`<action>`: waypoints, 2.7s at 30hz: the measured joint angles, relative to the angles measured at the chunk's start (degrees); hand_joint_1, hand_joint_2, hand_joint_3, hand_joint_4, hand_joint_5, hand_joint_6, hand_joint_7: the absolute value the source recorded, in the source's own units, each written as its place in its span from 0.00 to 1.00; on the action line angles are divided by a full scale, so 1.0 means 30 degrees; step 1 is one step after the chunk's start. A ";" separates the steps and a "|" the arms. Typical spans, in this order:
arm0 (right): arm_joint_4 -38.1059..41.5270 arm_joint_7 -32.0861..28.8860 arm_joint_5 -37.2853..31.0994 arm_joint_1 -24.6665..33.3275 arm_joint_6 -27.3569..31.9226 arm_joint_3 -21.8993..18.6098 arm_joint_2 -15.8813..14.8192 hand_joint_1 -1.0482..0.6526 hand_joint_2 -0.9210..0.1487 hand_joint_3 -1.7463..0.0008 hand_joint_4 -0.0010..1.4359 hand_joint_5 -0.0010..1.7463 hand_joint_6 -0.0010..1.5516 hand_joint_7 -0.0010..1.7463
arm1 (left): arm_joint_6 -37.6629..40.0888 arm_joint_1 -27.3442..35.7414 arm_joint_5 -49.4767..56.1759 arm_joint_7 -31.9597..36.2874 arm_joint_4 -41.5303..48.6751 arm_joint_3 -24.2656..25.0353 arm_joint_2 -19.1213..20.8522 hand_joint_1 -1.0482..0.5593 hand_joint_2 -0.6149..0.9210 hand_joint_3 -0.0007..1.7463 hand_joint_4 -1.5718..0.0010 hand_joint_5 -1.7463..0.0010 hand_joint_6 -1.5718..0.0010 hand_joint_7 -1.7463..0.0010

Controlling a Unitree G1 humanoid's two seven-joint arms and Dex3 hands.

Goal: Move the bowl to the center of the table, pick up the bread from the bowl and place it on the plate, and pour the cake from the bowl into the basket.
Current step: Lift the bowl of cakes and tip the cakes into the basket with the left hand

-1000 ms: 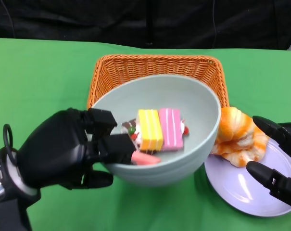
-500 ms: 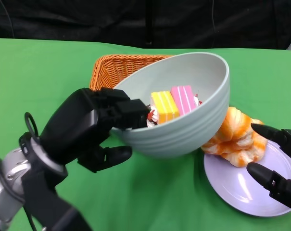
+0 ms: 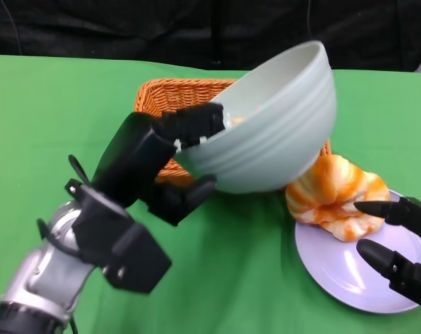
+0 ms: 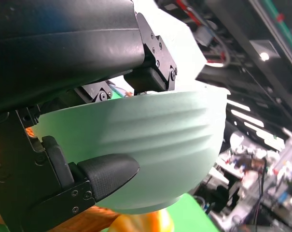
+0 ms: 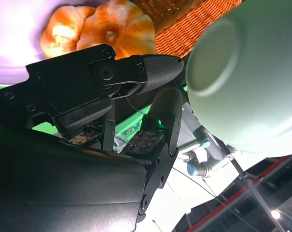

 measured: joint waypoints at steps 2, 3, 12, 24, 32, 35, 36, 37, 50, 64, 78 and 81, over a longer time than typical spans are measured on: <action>0.0071 0.0130 0.0042 -0.0002 -0.0335 0.0012 -0.0007 0.42 0.01 0.86 0.53 0.72 0.58 0.39 | 0.0205 -0.0309 -0.0480 -0.0060 0.0514 0.0149 -0.0550 0.58 0.50 1.00 0.31 0.00 0.44 0.01; 0.0099 0.0186 0.0051 -0.0001 -0.0496 0.0022 -0.0010 0.43 0.02 0.86 0.54 0.72 0.59 0.40 | 0.0224 -0.0386 -0.0708 -0.0066 0.0697 0.0238 -0.0778 0.58 0.51 1.00 0.31 0.00 0.44 0.01; 0.0495 0.0560 0.0445 -0.0070 -0.1553 0.0003 -0.0046 0.45 0.04 0.84 0.57 0.75 0.61 0.42 | 0.0430 -0.0934 -0.1185 -0.0159 0.1697 0.0824 -0.1788 0.58 0.51 1.00 0.31 0.00 0.44 0.01; 0.0046 0.2420 0.1582 0.0322 -0.2453 0.0832 0.0298 0.46 0.41 0.40 0.55 0.83 0.55 0.57 | 0.6748 -0.1149 -0.6733 -0.1433 0.1651 0.2749 -0.5591 0.57 0.54 0.99 0.35 0.00 0.45 0.00; 0.0047 0.2607 0.1515 0.0330 -0.2462 0.0825 0.0374 0.46 0.41 0.40 0.54 0.82 0.54 0.57 | 0.8894 -0.1534 -0.8658 -0.2158 0.1663 0.3655 -0.6866 0.55 0.53 0.99 0.35 0.00 0.46 0.00; 0.0048 0.2610 0.1449 0.0345 -0.2462 0.0820 0.0385 0.45 0.40 0.41 0.55 0.81 0.54 0.58 | 0.9908 -0.1617 -0.9307 -0.2161 0.1664 0.4002 -0.7429 0.56 0.54 0.99 0.34 0.00 0.45 0.00; 0.0049 0.2612 0.1442 0.0352 -0.2462 0.0818 0.0387 0.45 0.40 0.41 0.55 0.81 0.55 0.58 | 1.0199 -0.1635 -0.9601 -0.2156 0.1664 0.4159 -0.7610 0.56 0.54 0.99 0.34 0.00 0.45 0.00; 0.0050 0.2613 0.1435 0.0355 -0.2462 0.0817 0.0390 0.45 0.40 0.41 0.55 0.81 0.55 0.58 | 1.0498 -0.1674 -0.9875 -0.2161 0.1664 0.4357 -0.7806 0.56 0.55 0.98 0.33 0.00 0.45 0.00; 0.0072 0.2686 0.1244 0.0414 -0.2462 0.0798 0.0417 0.45 0.39 0.42 0.55 0.82 0.54 0.58 | 1.3670 -0.2160 -1.4611 -0.0910 0.1744 0.7077 -0.8828 0.57 0.59 1.00 0.31 0.00 0.43 0.00; 0.0106 0.2685 0.0905 0.0422 -0.2419 0.0796 0.0483 0.45 0.39 0.42 0.55 0.83 0.54 0.58 | 1.5866 -0.2235 -1.9522 0.0538 0.2018 0.8511 -0.8823 0.53 0.59 0.99 0.31 0.00 0.47 0.00; 0.0116 0.2685 0.0667 0.0403 -0.2309 0.0805 0.0641 0.44 0.38 0.43 0.55 0.82 0.54 0.58 | 1.6880 -0.2284 -2.3174 -0.3402 0.3359 0.9169 -0.8791 0.45 0.56 1.00 0.28 0.00 0.43 0.00; 0.0116 0.2685 0.0667 0.0403 -0.2286 0.0805 0.0640 0.44 0.38 0.43 0.55 0.82 0.55 0.58 | 1.6880 -0.2297 -2.3174 -0.3813 0.3382 0.9122 -0.8781 0.44 0.56 1.00 0.28 0.00 0.43 0.00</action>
